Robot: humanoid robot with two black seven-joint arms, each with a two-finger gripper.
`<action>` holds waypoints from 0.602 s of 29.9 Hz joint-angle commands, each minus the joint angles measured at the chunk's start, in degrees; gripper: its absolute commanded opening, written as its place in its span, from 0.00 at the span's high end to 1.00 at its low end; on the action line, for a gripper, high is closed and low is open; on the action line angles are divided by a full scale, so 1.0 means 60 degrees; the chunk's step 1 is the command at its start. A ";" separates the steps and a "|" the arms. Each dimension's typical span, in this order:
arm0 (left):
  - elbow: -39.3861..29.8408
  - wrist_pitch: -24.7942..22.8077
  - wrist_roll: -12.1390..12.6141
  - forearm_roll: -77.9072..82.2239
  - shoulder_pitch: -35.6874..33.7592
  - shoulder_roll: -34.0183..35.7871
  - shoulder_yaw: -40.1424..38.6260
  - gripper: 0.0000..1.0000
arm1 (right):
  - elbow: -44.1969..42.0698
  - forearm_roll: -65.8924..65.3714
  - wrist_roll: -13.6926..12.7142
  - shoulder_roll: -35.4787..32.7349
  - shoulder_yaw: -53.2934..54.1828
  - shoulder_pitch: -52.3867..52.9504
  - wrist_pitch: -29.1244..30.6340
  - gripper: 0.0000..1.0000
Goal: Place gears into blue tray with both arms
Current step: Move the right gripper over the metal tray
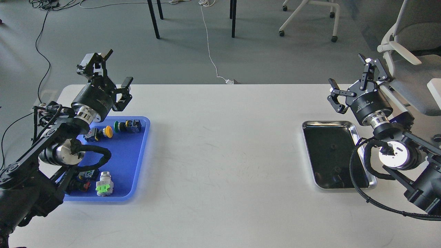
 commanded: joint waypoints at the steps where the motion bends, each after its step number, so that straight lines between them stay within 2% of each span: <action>1: -0.0018 -0.0037 -0.0013 0.0007 0.0007 0.0030 0.0028 0.02 | -0.0025 0.0000 0.0000 0.0003 0.0016 0.0000 0.0001 0.01; 9: 0.0026 -0.0403 -0.0086 0.0036 -0.0022 0.0220 0.0058 0.02 | -0.0113 -0.0015 0.0000 -0.0085 -0.0086 0.0087 0.0001 0.01; 13: 0.0055 -0.0418 -0.0087 0.0036 -0.0168 0.0704 0.0072 0.02 | -0.0260 -0.0015 0.0000 -0.0173 -0.0160 0.0307 0.0030 0.01; 18: 0.0055 -0.0418 -0.0116 -0.0037 -0.0169 0.0719 0.0072 0.02 | -0.0391 -0.0015 0.0000 -0.0378 -0.0174 0.0527 0.0045 0.01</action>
